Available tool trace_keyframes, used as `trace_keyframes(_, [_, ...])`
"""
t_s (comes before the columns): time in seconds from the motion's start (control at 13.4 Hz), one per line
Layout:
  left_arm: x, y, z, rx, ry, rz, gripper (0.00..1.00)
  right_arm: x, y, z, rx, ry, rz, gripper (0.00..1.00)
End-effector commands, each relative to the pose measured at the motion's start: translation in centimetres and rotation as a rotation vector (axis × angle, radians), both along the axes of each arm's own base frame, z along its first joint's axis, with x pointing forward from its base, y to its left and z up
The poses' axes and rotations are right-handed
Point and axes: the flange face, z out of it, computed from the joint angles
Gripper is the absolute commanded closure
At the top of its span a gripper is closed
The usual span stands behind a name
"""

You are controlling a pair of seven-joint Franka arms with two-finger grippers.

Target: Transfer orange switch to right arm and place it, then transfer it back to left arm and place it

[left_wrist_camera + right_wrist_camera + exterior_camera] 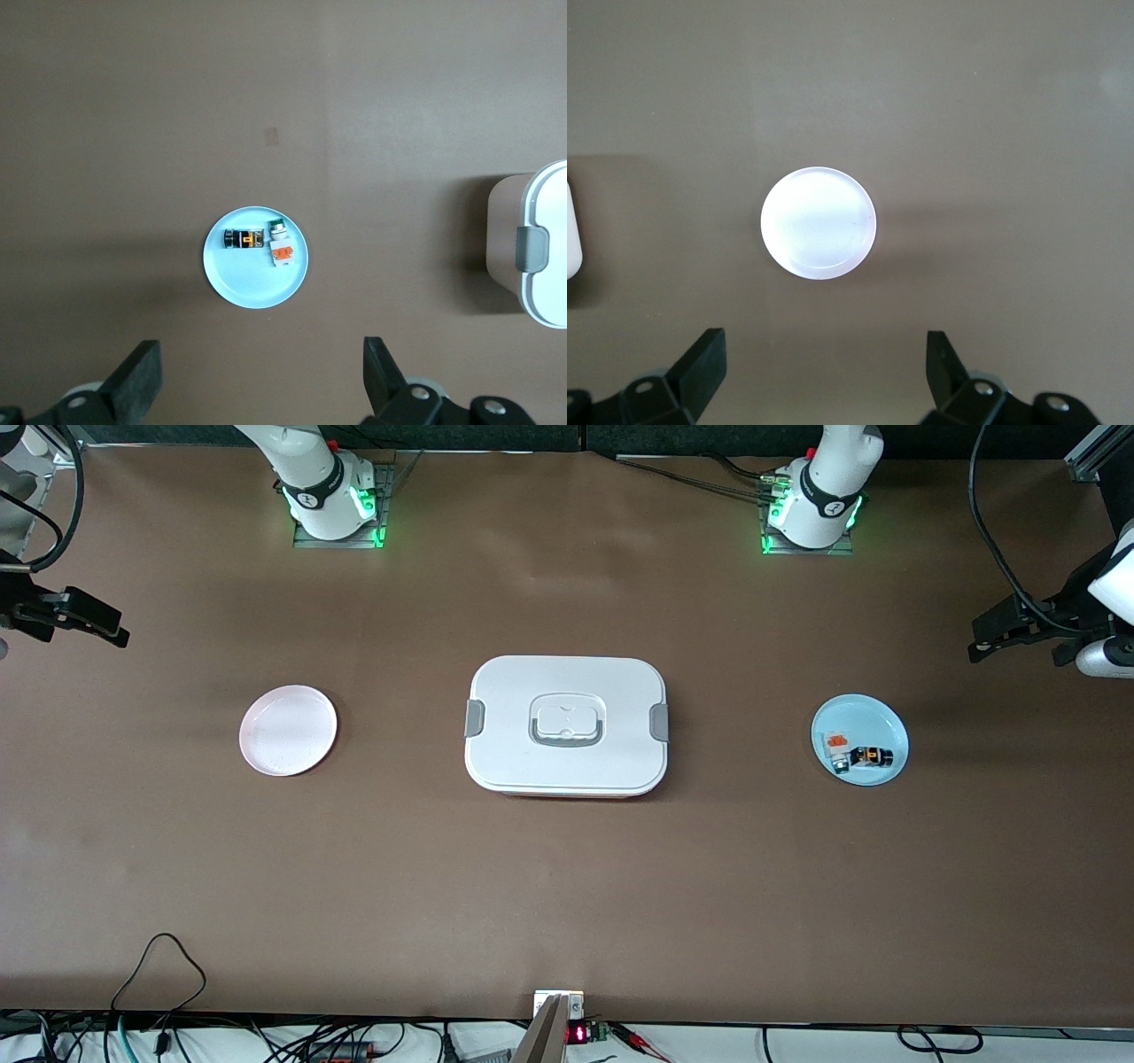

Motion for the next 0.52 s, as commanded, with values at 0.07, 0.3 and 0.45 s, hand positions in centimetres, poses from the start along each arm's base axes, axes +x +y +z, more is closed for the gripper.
trace_keyframes(0.07, [-2.62, 0.36, 0.23, -0.005, -0.016, -0.044, 0.00, -0.58, 0.16, 0.85, 0.004, 0.011, 0.010, 0.00])
trace_keyframes(0.3, [-2.03, 0.68, 0.54, 0.023, -0.054, -0.118, 0.00, -0.58, 0.17, 0.85, 0.006, 0.010, 0.010, 0.00])
trace_keyframes(0.45, [-1.93, 0.72, 0.66, 0.027, -0.057, -0.097, 0.00, -0.59, 0.14, 0.84, 0.011, 0.010, 0.008, 0.00])
